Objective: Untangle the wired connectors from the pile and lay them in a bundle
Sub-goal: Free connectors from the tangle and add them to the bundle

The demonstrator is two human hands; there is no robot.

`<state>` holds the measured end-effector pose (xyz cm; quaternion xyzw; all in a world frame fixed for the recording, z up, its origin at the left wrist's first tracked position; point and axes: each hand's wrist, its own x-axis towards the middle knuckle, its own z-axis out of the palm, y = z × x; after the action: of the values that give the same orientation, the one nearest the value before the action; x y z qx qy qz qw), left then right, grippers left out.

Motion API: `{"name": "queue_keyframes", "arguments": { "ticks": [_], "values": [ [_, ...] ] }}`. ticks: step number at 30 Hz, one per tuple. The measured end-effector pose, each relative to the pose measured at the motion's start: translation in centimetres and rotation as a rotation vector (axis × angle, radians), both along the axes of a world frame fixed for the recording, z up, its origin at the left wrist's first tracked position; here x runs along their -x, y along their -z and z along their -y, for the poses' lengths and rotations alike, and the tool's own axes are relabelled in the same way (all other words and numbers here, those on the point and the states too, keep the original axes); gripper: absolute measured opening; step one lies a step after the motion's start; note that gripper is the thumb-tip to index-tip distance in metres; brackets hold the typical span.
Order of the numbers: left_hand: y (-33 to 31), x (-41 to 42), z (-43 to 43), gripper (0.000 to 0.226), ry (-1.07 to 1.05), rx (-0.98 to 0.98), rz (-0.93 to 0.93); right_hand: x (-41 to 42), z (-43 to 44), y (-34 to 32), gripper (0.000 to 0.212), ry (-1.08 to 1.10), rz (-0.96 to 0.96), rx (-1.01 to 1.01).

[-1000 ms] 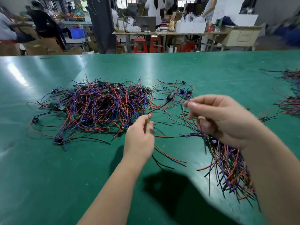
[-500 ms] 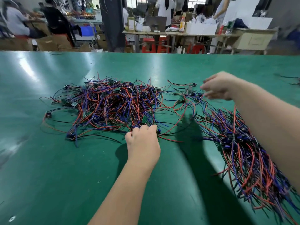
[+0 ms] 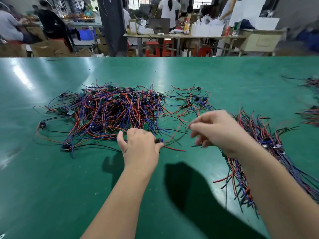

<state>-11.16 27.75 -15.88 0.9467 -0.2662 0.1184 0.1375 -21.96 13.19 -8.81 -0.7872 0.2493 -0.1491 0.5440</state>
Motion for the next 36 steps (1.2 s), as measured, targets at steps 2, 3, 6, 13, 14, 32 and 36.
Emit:
{"name": "queue_keyframes", "arguments": {
  "ticks": [2, 3, 6, 13, 14, 32, 36],
  "values": [
    [-0.5, 0.4, 0.1, 0.024, 0.074, 0.247, -0.006, 0.9, -1.2, 1.0, 0.016, -0.21, -0.166, -0.147],
    [-0.9, 0.7, 0.1, 0.018, 0.133, 0.43, -0.06, 1.1, -1.6, 1.6, 0.022, -0.267, -0.222, -0.2],
    [-1.7, 1.9, 0.2, 0.017, 0.301, 0.795, -0.295, 0.9, -2.1, 3.1, 0.033, -0.13, -0.112, -0.267],
    [-2.5, 3.8, 0.7, 0.023, 0.489, 1.031, -0.759, 0.7, -1.5, 2.8, 0.013, 0.058, 0.317, -0.586],
    [-2.6, 3.9, 0.8, 0.024, 0.504, 1.031, -0.836, 0.8, -1.5, 2.7, 0.011, 0.068, 0.329, -0.594],
    [-3.0, 4.8, 1.0, 0.003, 0.371, 1.012, -1.344, 1.2, -0.6, 3.2, 0.007, 0.047, 0.197, -0.416],
    [-2.8, 5.4, 1.0, 0.006, 0.435, 0.875, -1.442, 1.7, 0.9, 2.4, 0.012, 0.221, 0.312, -0.459]
  ]
}}
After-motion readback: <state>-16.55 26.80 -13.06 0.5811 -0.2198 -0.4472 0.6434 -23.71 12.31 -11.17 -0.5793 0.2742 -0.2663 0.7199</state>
